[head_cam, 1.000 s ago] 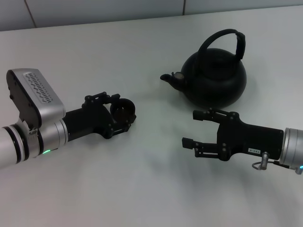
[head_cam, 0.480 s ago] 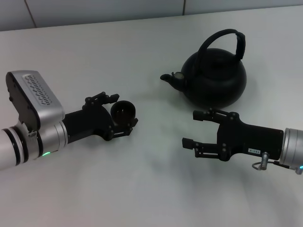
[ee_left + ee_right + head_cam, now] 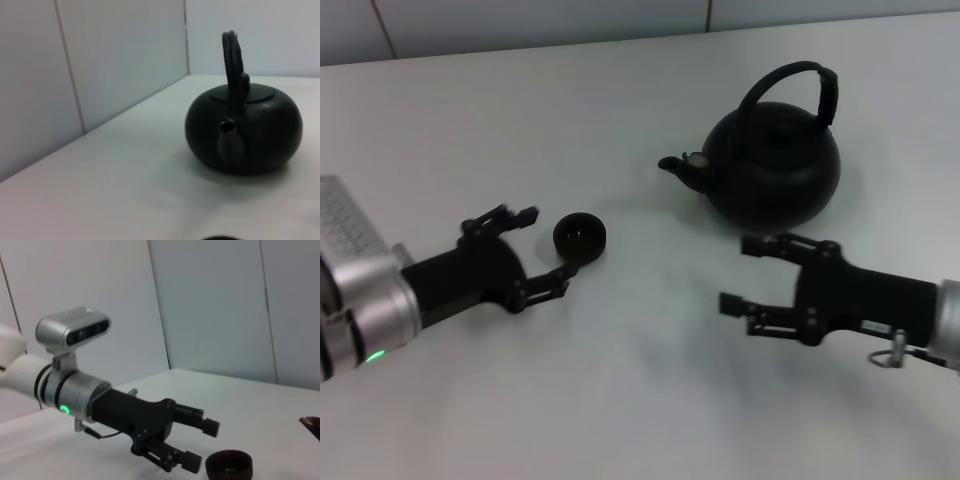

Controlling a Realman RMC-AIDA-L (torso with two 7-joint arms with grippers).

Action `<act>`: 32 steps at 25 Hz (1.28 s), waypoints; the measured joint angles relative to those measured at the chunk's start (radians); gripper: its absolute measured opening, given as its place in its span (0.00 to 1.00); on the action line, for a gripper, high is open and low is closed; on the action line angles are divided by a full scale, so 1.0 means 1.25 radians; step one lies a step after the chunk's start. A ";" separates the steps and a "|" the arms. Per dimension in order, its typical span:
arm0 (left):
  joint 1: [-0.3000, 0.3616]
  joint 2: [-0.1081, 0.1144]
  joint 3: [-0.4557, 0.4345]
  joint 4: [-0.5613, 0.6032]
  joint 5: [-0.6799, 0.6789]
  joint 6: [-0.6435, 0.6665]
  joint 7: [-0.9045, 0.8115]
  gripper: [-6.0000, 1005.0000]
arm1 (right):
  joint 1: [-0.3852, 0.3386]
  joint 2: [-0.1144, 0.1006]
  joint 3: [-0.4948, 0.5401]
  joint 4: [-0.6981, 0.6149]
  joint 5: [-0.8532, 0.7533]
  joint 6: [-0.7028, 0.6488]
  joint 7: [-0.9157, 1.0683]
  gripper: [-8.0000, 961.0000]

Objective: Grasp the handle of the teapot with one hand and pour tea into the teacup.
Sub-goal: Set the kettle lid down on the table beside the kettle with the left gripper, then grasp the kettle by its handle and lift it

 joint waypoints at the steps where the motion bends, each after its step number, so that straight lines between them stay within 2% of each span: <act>1: 0.011 0.001 -0.002 0.008 0.004 0.000 -0.001 0.84 | -0.009 -0.001 0.017 -0.001 0.000 -0.015 -0.001 0.87; 3: 0.038 0.003 -0.009 0.019 0.014 0.000 -0.002 0.84 | -0.033 -0.001 0.104 -0.002 0.002 -0.064 -0.008 0.87; 4: 0.049 0.003 -0.012 0.022 0.016 0.001 -0.002 0.84 | -0.053 -0.001 0.220 0.010 0.004 -0.111 -0.028 0.87; 5: 0.056 0.004 -0.014 0.023 0.017 0.001 -0.002 0.84 | -0.053 -0.001 0.220 0.010 0.004 -0.111 -0.028 0.87; 7: 0.069 0.006 -0.016 0.025 0.017 0.002 -0.002 0.84 | -0.062 -0.001 0.352 0.037 0.004 -0.126 -0.065 0.87; 9: 0.079 0.005 -0.018 0.024 0.017 0.003 0.001 0.84 | -0.053 0.001 0.510 0.082 0.005 -0.085 -0.125 0.87; 10: 0.079 0.005 -0.018 0.024 0.017 0.003 0.001 0.84 | -0.053 0.001 0.510 0.082 0.005 -0.085 -0.125 0.87; 12: 0.080 0.005 -0.018 0.019 0.017 0.003 0.004 0.84 | -0.034 0.002 0.565 0.105 0.005 -0.048 -0.167 0.87; 17: 0.080 0.003 -0.019 0.016 0.016 -0.001 0.008 0.84 | 0.029 0.002 0.582 0.124 0.005 0.066 -0.206 0.87; 24: 0.078 0.002 -0.035 0.015 0.016 0.002 0.005 0.84 | 0.097 0.002 0.542 0.138 -0.003 0.163 -0.211 0.87; 32: 0.077 0.004 -0.036 0.018 0.016 0.002 0.001 0.84 | 0.124 0.002 0.532 0.153 -0.001 0.201 -0.212 0.87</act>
